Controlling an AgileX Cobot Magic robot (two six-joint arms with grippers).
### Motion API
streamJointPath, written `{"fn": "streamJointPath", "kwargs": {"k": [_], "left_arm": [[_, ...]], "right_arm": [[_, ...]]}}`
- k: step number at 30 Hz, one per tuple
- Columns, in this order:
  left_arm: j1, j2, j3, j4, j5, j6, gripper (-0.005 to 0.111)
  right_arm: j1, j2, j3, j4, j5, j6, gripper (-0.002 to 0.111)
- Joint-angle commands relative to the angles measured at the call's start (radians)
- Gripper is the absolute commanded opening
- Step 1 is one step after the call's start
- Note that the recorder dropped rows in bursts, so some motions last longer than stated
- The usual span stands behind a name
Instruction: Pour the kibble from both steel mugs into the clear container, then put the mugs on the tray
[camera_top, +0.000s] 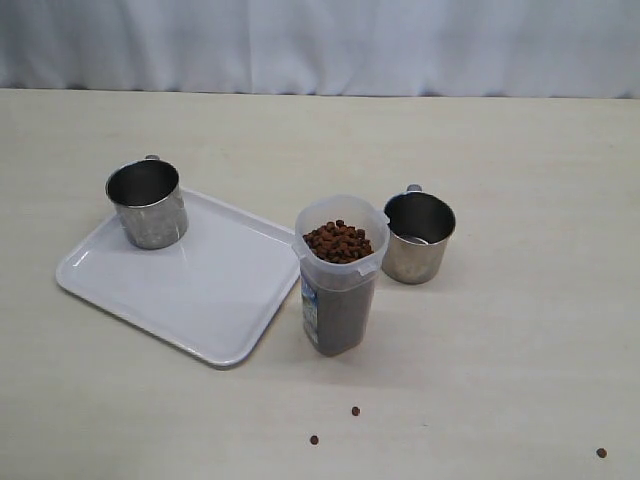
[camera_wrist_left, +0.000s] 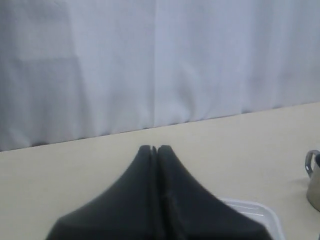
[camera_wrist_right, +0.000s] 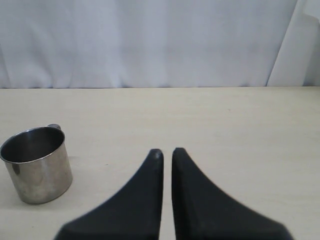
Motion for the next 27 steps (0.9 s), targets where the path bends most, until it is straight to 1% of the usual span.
{"fn": "streamJointPath", "kwargs": {"k": [1, 2, 5, 7, 20, 21, 23, 25, 26, 27], "left_arm": [[0.001, -0.281, 0.119, -0.024, 0.163, -0.061, 0.0], [0.001, -0.367, 0.143, -0.022, 0.224, -0.074, 0.0], [0.001, -0.48, 0.143, -0.022, 0.287, -0.077, 0.0], [0.001, -0.48, 0.143, -0.022, 0.294, -0.098, 0.0], [0.001, -0.48, 0.143, -0.013, 0.288, -0.088, 0.0], [0.001, -0.48, 0.143, -0.013, 0.296, -0.088, 0.0], [0.001, -0.48, 0.143, -0.016, 0.355, -0.088, 0.0], [0.001, -0.48, 0.143, -0.082, 0.429, -0.071, 0.0], [0.001, -0.48, 0.143, -0.146, 0.465, -0.028, 0.0], [0.001, -0.48, 0.143, -0.252, 0.487, 0.065, 0.0]], "right_arm": [[-0.008, -0.003, 0.004, 0.002, -0.002, 0.0, 0.005], [-0.008, -0.003, 0.004, 0.002, -0.002, 0.0, 0.005], [-0.008, -0.003, 0.004, 0.002, -0.002, 0.0, 0.005], [-0.008, -0.003, 0.004, 0.002, -0.002, 0.0, 0.005], [-0.008, -0.003, 0.004, 0.002, -0.002, 0.0, 0.005], [-0.008, -0.003, 0.004, 0.002, -0.002, 0.0, 0.005], [-0.008, -0.003, 0.004, 0.002, -0.002, 0.0, 0.005], [-0.008, -0.003, 0.004, 0.002, -0.002, 0.0, 0.005], [-0.008, -0.003, 0.004, 0.002, -0.002, 0.0, 0.005], [-0.008, -0.003, 0.004, 0.002, -0.002, 0.0, 0.005]]}}
